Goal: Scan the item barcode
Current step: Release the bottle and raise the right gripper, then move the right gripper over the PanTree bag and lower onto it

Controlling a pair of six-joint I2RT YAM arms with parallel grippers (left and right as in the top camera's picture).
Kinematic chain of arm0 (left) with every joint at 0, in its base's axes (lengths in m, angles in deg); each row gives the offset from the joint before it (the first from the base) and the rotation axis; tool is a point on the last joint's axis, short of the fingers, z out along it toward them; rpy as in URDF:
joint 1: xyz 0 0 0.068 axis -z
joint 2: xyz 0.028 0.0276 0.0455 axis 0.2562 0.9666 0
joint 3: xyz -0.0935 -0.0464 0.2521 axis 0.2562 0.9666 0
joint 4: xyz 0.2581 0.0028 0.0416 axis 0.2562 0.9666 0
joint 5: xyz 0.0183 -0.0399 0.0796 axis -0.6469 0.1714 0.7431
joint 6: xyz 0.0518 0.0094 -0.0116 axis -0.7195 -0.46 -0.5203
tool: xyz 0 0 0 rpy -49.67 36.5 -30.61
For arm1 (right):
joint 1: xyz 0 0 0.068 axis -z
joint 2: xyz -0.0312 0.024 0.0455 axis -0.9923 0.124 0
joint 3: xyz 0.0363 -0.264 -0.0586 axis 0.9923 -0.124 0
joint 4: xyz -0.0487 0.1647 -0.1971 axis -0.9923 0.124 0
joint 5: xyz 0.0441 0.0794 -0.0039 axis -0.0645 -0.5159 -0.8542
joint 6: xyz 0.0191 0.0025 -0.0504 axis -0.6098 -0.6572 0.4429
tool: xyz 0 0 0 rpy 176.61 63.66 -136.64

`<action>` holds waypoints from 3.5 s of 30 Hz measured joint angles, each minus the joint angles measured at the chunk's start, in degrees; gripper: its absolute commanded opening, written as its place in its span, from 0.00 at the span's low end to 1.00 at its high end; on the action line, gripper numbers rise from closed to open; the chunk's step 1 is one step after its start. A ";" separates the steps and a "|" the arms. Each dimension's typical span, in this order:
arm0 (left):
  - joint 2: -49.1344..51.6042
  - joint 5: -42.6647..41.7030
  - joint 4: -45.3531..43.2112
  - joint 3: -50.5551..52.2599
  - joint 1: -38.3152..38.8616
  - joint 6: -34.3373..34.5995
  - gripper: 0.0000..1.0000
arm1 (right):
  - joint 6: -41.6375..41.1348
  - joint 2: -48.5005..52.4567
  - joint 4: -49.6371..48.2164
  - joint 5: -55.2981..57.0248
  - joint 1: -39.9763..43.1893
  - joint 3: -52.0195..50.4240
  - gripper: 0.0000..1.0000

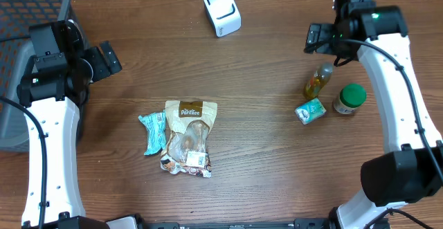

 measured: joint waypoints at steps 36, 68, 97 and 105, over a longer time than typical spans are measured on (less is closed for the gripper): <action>0.00 0.00 -0.02 0.02 0.00 0.00 0.99 | -0.20 -0.02 1.81 -34.32 -24.13 4.35 1.00; 0.00 0.00 0.00 0.02 0.00 0.00 1.00 | -18.97 -0.26 -24.46 -18.82 -44.70 -18.75 0.46; 0.00 0.00 0.00 0.02 0.00 0.00 1.00 | -8.44 0.35 -50.80 -19.04 -44.85 -35.60 0.04; 0.00 0.00 0.00 0.02 0.00 0.00 1.00 | -8.11 9.07 -55.63 -20.68 -45.62 -35.60 0.04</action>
